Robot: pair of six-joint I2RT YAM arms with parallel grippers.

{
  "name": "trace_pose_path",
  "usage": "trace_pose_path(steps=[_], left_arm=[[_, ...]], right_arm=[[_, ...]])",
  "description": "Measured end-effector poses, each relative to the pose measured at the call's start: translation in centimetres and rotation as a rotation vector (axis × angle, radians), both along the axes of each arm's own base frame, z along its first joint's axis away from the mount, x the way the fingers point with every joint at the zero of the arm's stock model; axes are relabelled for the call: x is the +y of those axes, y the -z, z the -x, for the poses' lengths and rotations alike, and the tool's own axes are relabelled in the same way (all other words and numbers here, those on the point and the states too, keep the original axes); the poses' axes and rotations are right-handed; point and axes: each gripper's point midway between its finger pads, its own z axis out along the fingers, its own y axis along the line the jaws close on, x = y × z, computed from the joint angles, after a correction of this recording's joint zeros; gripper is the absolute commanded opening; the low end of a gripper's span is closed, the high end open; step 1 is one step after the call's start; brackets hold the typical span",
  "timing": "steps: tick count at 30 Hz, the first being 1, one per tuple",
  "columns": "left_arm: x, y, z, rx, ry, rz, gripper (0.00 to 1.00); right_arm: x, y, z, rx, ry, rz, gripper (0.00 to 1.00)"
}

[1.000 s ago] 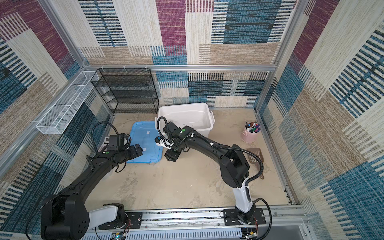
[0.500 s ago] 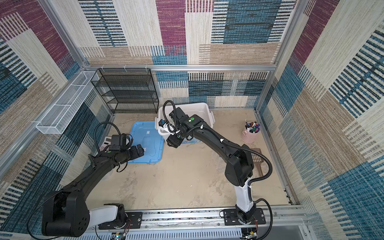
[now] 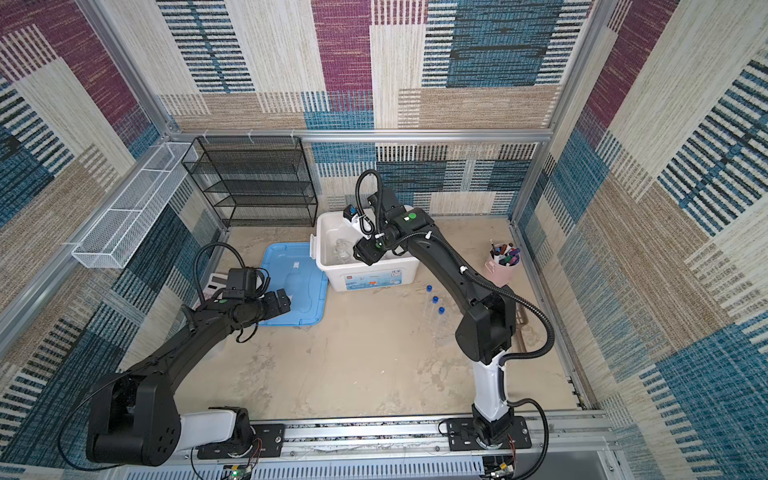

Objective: Organize the chemistry lab equipment
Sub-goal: 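Raise the white dish over the white bin with the right gripper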

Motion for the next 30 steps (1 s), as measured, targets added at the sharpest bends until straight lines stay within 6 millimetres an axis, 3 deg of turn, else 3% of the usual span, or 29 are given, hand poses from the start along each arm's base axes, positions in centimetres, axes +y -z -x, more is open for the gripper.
trace_pose_path(steps=[4, 13, 30], left_arm=[[-0.3, 0.2, -0.1, 0.006, 0.01, -0.001, 0.99], [-1.1, 0.9, -0.1, 0.029, 0.032, -0.005, 0.99], [-2.3, 1.3, -0.5, 0.04, 0.067, -0.008, 0.99]], right_arm=[[-1.5, 0.5, -2.5, -0.003, 0.042, -0.003, 0.54], [-4.8, 3.5, -7.3, 0.029, 0.142, 0.01, 0.55], [-6.2, 9.6, -12.1, 0.106, 0.28, -0.016, 0.54]])
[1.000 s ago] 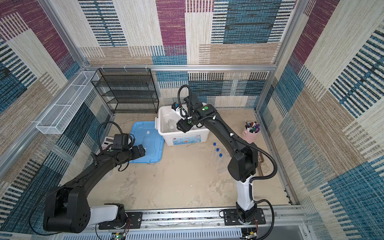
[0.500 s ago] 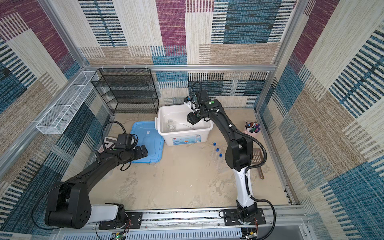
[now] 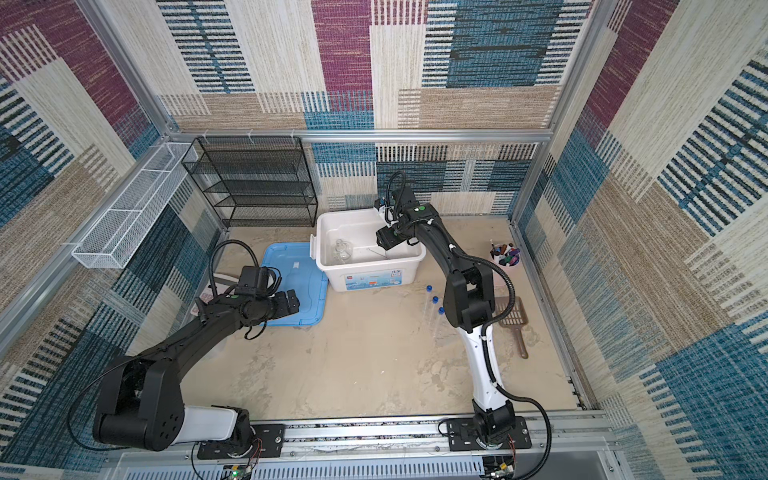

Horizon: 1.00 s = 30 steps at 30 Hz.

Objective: Organize the chemistry lab equipment
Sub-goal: 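Raise the white dish over the white bin with the right gripper, then lower the dish into the bin while the left gripper moves toward the blue lid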

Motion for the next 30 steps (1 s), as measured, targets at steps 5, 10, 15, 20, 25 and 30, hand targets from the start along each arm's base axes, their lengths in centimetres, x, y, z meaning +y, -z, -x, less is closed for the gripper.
trace_pose_path(steps=[5, 10, 15, 20, 25, 30], left_arm=[[0.0, 0.0, 0.0, 0.001, 0.001, -0.001, 0.99], [-0.1, 0.1, 0.0, 0.003, 0.002, -0.003, 0.99], [-0.3, 0.3, 0.1, 0.008, 0.007, -0.005, 0.99], [-0.5, 0.3, 0.1, 0.01, 0.01, -0.005, 0.99], [-0.7, 0.5, 0.1, 0.013, 0.015, -0.006, 0.99], [-0.9, 0.5, 0.0, 0.016, 0.016, -0.003, 0.99]], right_arm=[[-0.1, 1.7, -1.0, 0.02, 0.028, -0.017, 0.54], [-0.1, 3.8, -1.4, 0.058, 0.04, -0.02, 0.54], [-0.2, 5.3, -1.9, 0.081, 0.05, -0.027, 0.54], [0.0, 6.6, -1.9, 0.103, 0.049, -0.031, 0.54], [0.0, 7.3, -1.8, 0.117, 0.051, -0.032, 0.54], [-0.5, 7.8, -1.8, 0.134, 0.071, -0.038, 0.55]])
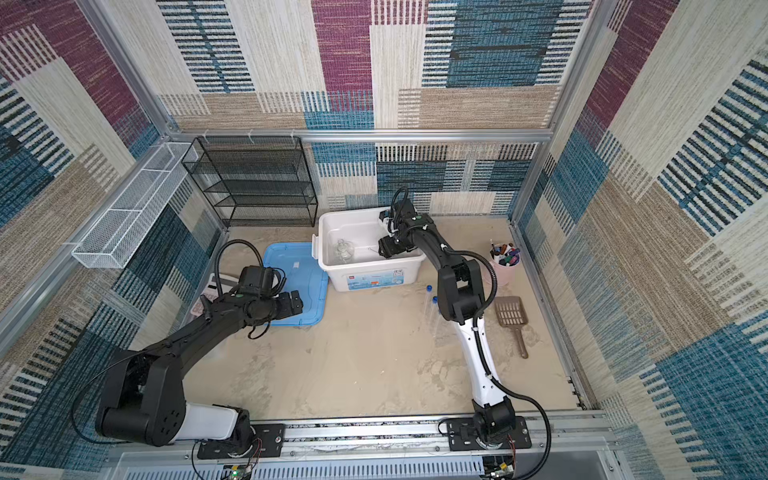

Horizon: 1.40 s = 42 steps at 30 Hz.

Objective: Organize the chemistry lab equipment
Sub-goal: 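Lower the dish into the bin while the left gripper moves toward the blue lid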

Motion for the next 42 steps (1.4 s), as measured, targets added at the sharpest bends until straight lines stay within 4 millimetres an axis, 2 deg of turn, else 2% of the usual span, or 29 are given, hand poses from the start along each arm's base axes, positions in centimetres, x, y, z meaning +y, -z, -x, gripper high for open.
trace_pose_path(steps=[10, 15, 31, 38, 42], left_arm=[[-0.2, -0.1, -0.3, -0.005, -0.002, -0.006, 0.99], [-0.3, -0.5, -0.6, -0.016, 0.001, -0.005, 0.99], [-0.4, -0.3, -0.5, -0.009, 0.003, -0.007, 1.0], [-0.9, 0.6, -0.3, 0.025, 0.018, 0.011, 0.91], [-1.5, 1.2, -0.1, 0.049, 0.038, 0.031, 0.86]], right_arm=[[-0.5, 1.6, 0.1, 0.028, 0.009, 0.019, 0.57], [-1.0, 1.8, -0.1, 0.019, 0.023, 0.049, 0.6], [-1.1, 2.0, 0.4, 0.021, 0.001, 0.052, 0.67], [-1.0, 1.5, 0.3, 0.013, -0.001, 0.041, 0.7], [-1.1, 1.4, 0.2, 0.009, -0.001, 0.035, 0.76]])
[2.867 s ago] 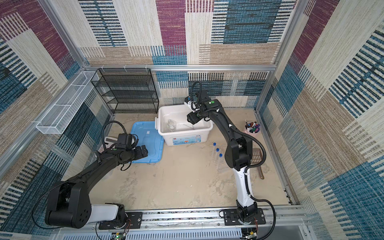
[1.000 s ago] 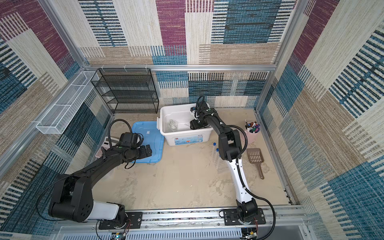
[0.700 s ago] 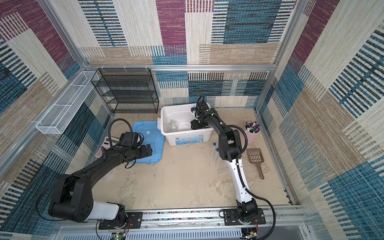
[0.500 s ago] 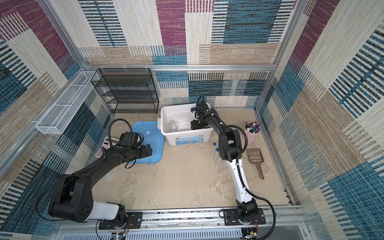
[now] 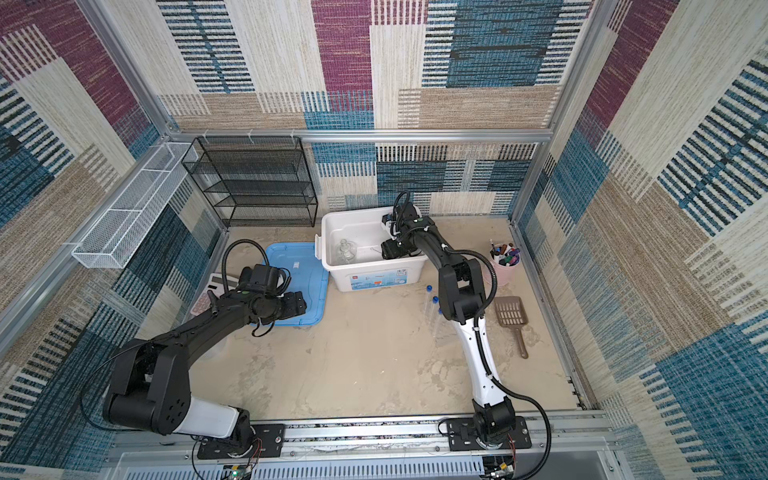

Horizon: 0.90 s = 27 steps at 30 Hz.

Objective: Organize the chemistry lab equipment
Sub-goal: 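Lower the dish into the bin while the left gripper moves toward the blue lid, then open the right gripper over the dish while the left gripper reaches the lid edge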

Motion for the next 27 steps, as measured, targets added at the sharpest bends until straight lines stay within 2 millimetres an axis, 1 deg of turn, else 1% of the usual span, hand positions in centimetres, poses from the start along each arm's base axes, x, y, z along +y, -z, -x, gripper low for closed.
trace_pose_path(steps=[4, 10, 19, 23, 27], left_arm=[[-0.9, 0.7, 0.3, 0.028, 0.027, 0.021, 0.8], [-2.1, 1.2, 0.6, 0.048, 0.059, 0.038, 0.77], [-3.5, 2.0, 1.0, 0.075, 0.092, 0.058, 0.66], [-4.3, 2.4, 1.2, 0.086, 0.099, 0.075, 0.65], [-4.9, 2.6, 1.2, 0.09, 0.114, 0.085, 0.63]], right_arm=[[-0.3, -0.3, -0.2, -0.007, 0.005, -0.006, 0.79], [-0.1, -1.3, -0.2, -0.025, 0.003, -0.023, 0.84], [0.1, -2.4, -0.5, -0.041, 0.014, -0.065, 0.87], [0.1, -2.7, -0.6, -0.038, 0.019, -0.095, 0.87], [-0.6, -3.0, -0.9, -0.043, 0.04, -0.109, 0.87]])
